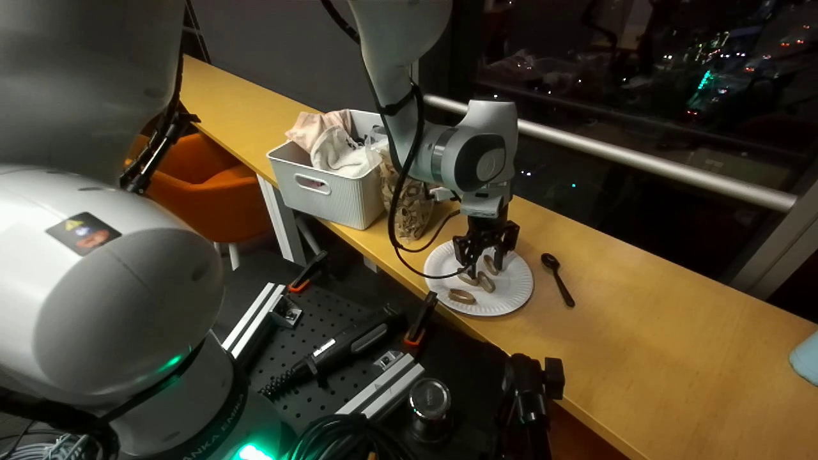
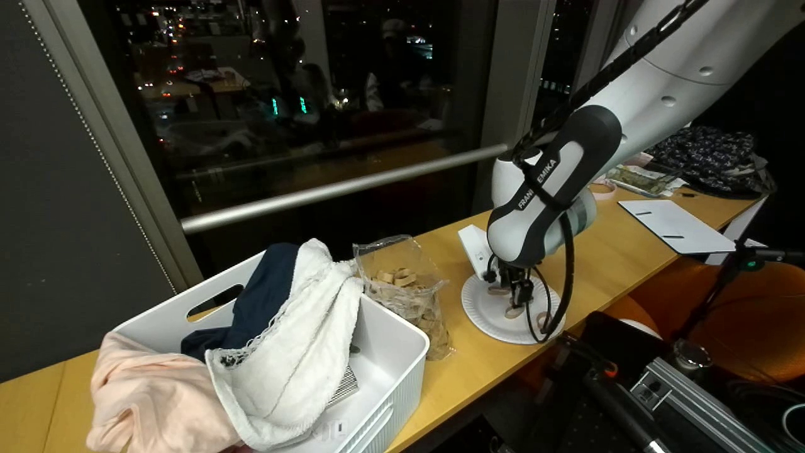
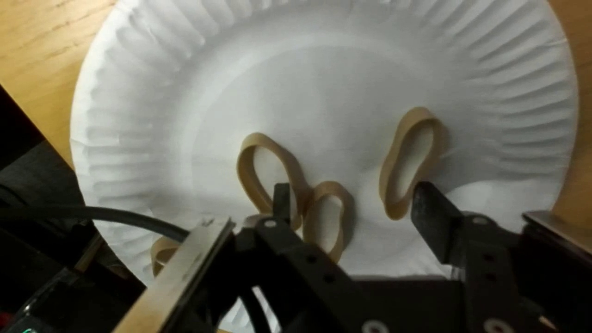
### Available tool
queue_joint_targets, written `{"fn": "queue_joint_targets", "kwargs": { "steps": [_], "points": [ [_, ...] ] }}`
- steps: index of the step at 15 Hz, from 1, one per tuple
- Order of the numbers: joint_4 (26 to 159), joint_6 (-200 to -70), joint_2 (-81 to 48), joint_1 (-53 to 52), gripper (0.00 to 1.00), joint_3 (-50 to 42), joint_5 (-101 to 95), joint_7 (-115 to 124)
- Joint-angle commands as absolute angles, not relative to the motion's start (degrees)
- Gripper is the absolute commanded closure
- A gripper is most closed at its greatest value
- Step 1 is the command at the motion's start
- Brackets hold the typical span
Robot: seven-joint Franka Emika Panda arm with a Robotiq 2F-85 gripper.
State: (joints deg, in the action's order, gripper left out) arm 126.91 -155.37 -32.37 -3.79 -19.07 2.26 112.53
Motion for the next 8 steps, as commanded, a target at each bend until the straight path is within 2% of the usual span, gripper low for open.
{"fn": "queue_joint_targets", "kwargs": {
  "steps": [1, 5, 6, 8],
  "points": [
    [126.4, -155.8, -32.8, -4.1, 0.63, -19.1, 1.8, 113.0],
    [126.4, -155.8, -32.8, -3.9, 0.94, -18.8, 2.0, 112.8],
    [126.4, -155.8, -32.7, -3.8, 0.98, -18.8, 2.0, 112.8],
    [126.5, -155.9, -32.5, -3.8, 1.0, -18.8, 2.1, 112.7]
  ]
}}
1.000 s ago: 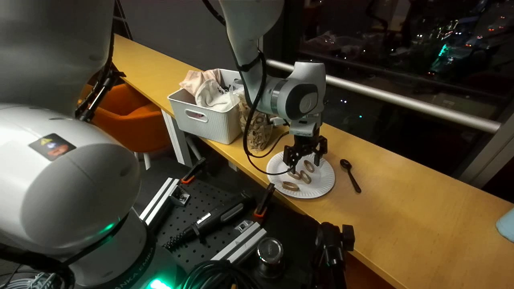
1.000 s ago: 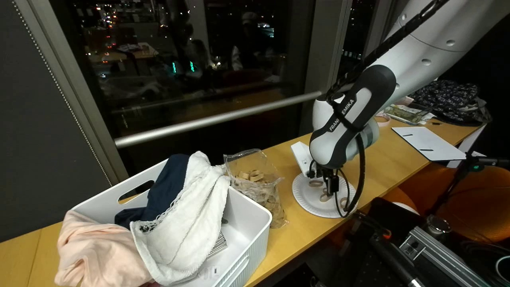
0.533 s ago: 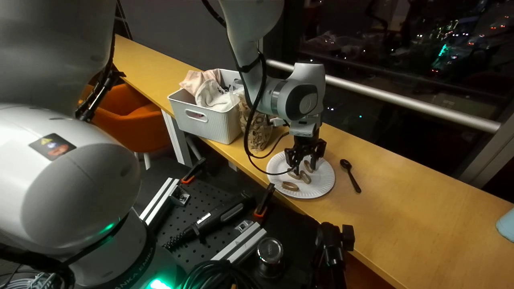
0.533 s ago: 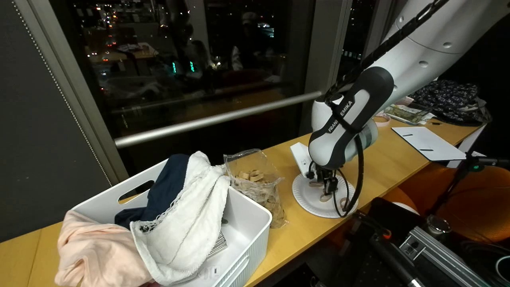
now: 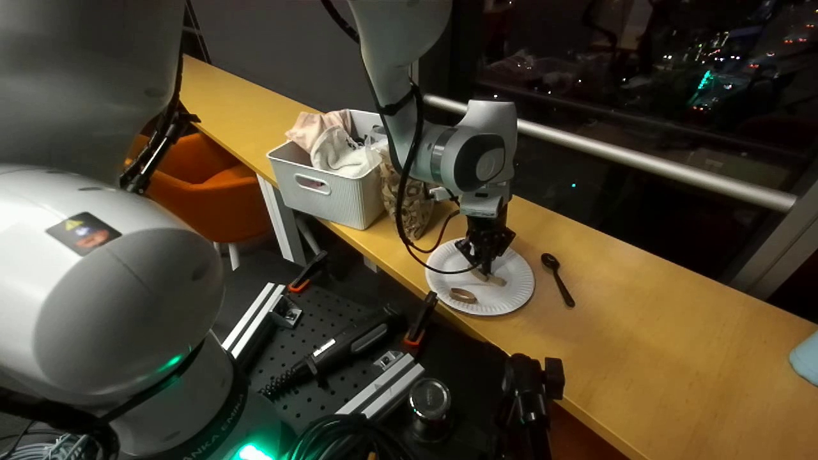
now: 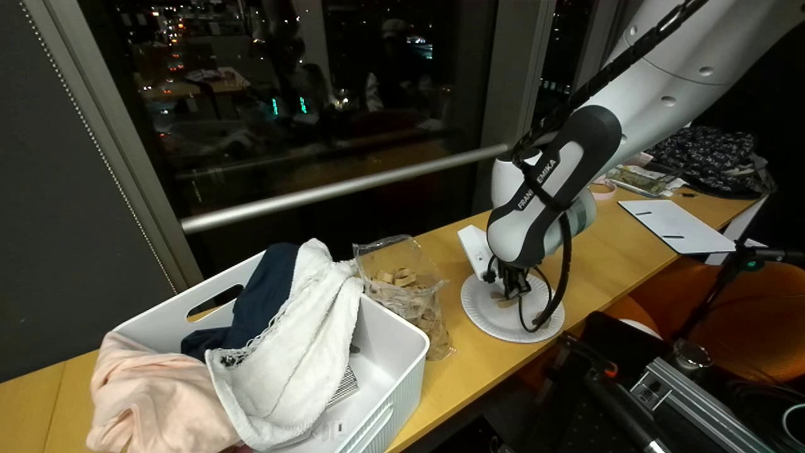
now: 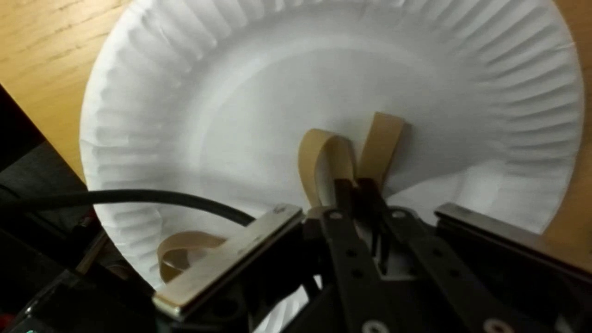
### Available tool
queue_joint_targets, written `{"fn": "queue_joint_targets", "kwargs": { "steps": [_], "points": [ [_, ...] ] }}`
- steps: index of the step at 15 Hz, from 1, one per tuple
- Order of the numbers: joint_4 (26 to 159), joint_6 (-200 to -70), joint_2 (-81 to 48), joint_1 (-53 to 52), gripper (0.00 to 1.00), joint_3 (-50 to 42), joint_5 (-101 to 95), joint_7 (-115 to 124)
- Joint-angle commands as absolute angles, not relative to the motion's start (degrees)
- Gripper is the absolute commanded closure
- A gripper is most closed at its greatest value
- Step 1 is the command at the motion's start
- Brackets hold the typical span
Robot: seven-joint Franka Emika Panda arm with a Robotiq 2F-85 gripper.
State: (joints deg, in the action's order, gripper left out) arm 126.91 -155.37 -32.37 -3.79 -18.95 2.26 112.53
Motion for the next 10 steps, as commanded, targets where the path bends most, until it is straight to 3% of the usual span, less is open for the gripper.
{"fn": "queue_joint_targets", "kwargs": {
  "steps": [1, 10],
  "points": [
    [126.7, -155.9, -32.2, -3.7, 1.0, -18.7, 2.2, 112.6],
    [133.1, -156.3, -21.7, -5.6, 0.99, -20.6, -0.2, 113.1]
  ]
}}
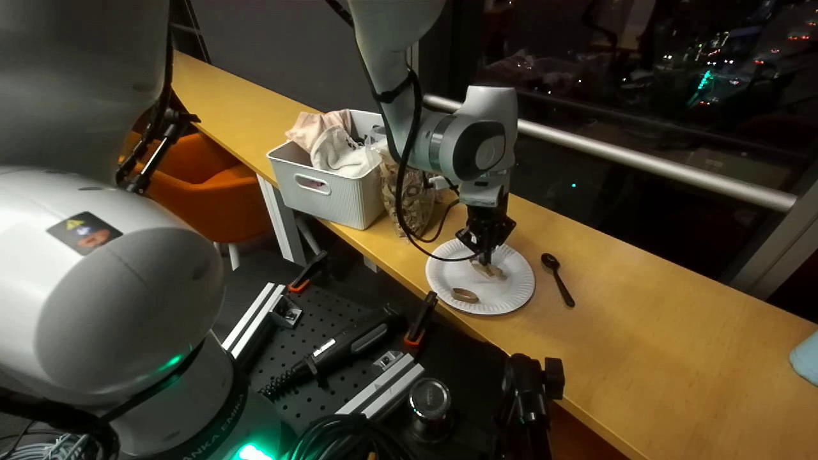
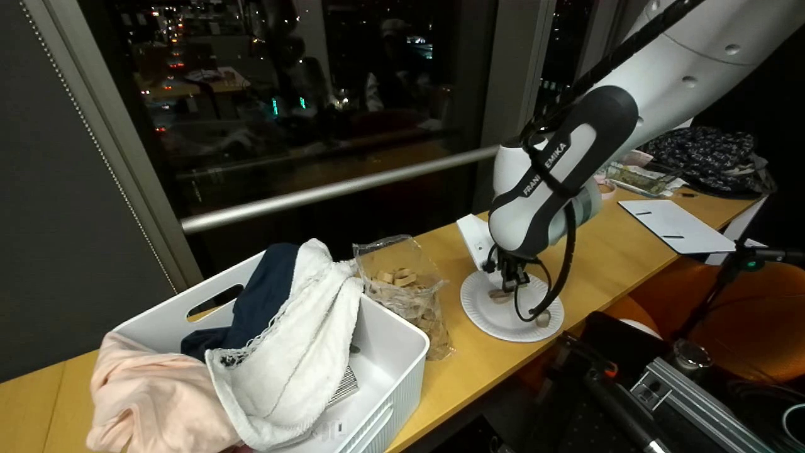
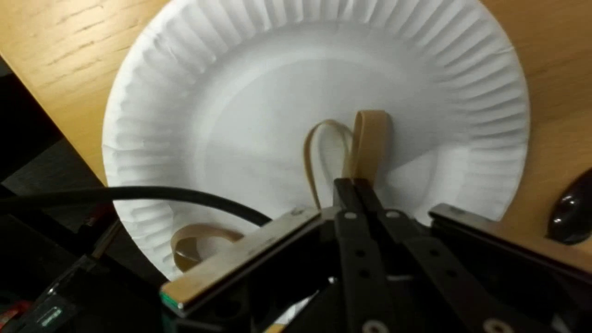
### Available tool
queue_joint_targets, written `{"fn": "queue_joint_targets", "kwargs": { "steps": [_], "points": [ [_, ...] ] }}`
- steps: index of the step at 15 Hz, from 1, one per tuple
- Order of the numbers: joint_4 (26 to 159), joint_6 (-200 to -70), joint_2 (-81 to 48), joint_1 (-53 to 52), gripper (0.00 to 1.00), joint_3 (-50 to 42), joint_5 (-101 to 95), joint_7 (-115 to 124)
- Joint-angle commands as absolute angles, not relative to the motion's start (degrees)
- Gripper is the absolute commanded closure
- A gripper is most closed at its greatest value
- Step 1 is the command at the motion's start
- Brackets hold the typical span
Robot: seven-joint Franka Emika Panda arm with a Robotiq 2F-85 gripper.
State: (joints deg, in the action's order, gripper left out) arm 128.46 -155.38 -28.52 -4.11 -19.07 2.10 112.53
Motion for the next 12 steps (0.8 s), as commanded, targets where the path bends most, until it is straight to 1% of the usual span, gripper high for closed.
{"fn": "queue_joint_targets", "kwargs": {
  "steps": [1, 4, 7, 12],
  "points": [
    [133.7, -155.9, -20.0, -6.0, 0.99, -21.0, -1.3, 113.5],
    [135.1, -154.5, -14.0, -6.8, 0.99, -22.1, -5.6, 115.2],
    [134.9, -152.5, -8.1, -5.9, 0.99, -20.8, -10.2, 116.7],
    [129.2, -144.7, -0.6, -3.8, 0.99, -14.3, -15.5, 115.8]
  ]
}}
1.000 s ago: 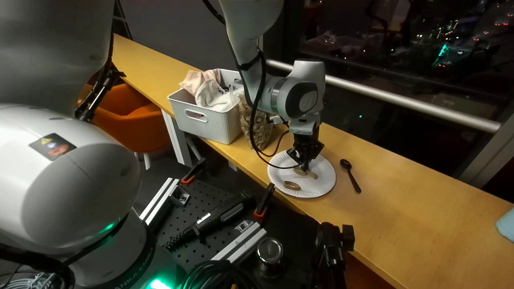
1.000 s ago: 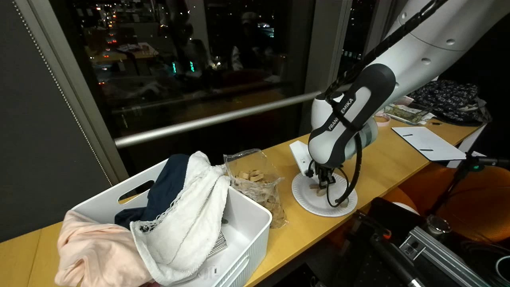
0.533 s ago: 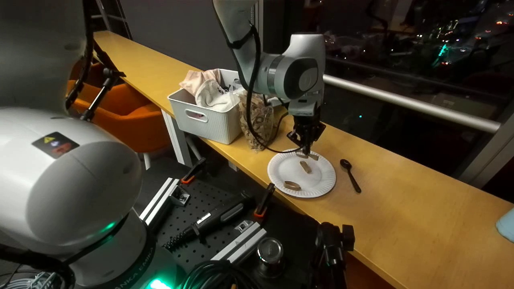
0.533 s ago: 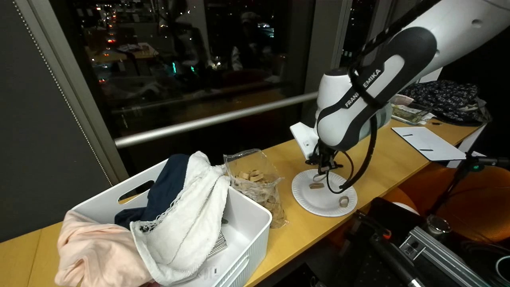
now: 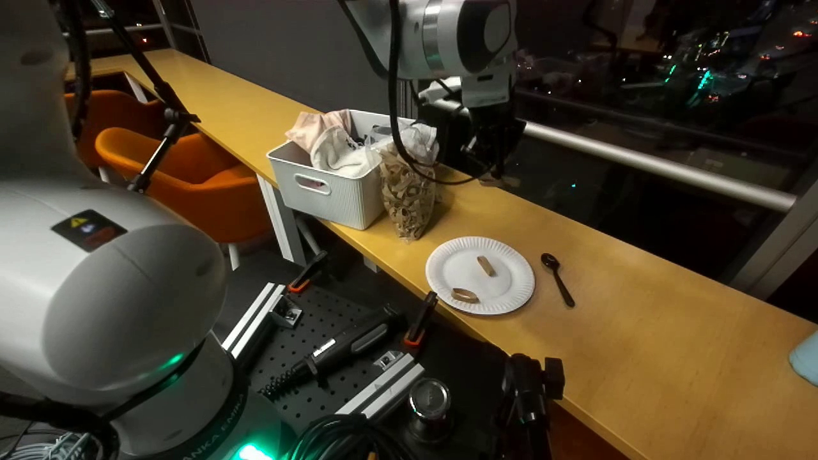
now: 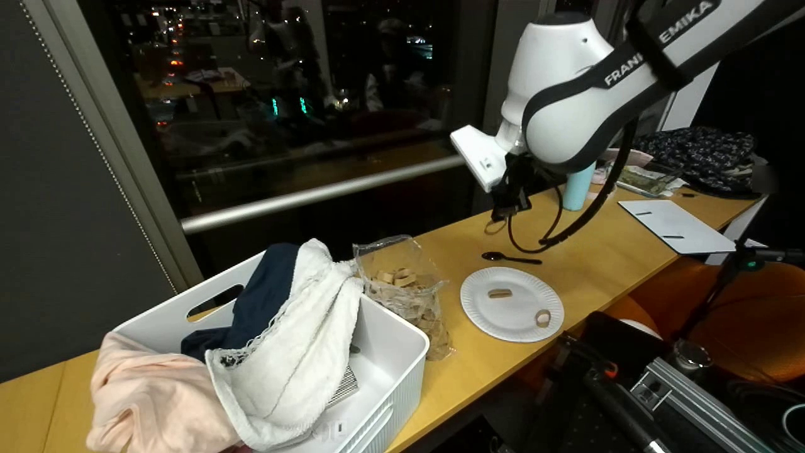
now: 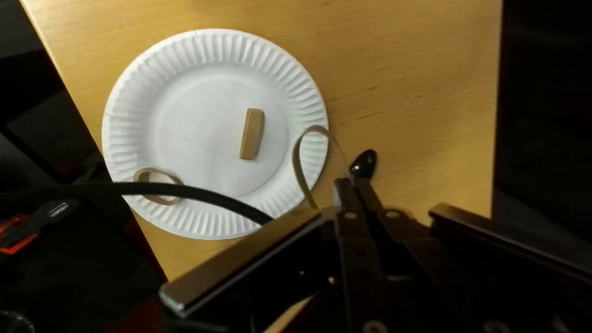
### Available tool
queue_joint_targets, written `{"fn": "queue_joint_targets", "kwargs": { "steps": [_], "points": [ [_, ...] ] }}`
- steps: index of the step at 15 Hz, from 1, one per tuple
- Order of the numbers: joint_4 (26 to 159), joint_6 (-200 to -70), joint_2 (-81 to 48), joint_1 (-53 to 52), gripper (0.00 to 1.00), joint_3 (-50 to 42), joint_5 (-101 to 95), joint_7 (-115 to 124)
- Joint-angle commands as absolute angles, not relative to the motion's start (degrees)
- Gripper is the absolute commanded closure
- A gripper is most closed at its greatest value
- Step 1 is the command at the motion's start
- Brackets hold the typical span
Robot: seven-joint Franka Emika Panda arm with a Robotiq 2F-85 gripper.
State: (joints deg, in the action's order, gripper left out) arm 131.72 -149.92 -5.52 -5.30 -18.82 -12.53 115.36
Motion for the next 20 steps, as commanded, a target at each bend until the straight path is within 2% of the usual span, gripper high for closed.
{"fn": "queue_joint_targets", "kwargs": {
  "steps": [1, 4, 8, 14, 20],
  "points": [
    [128.2, -142.6, 1.1, -3.9, 0.99, -12.2, -16.2, 115.9],
    [124.4, -138.4, 2.2, -4.3, 0.99, -5.8, -15.9, 114.9],
    [119.8, -136.9, -2.4, -4.9, 0.99, 0.2, -14.0, 113.1],
    [117.6, -138.5, -8.5, -6.3, 0.99, 2.5, -15.0, 108.7],
    [119.1, -138.5, -8.3, -10.4, 0.99, 3.1, -18.9, 110.7]
  ]
}}
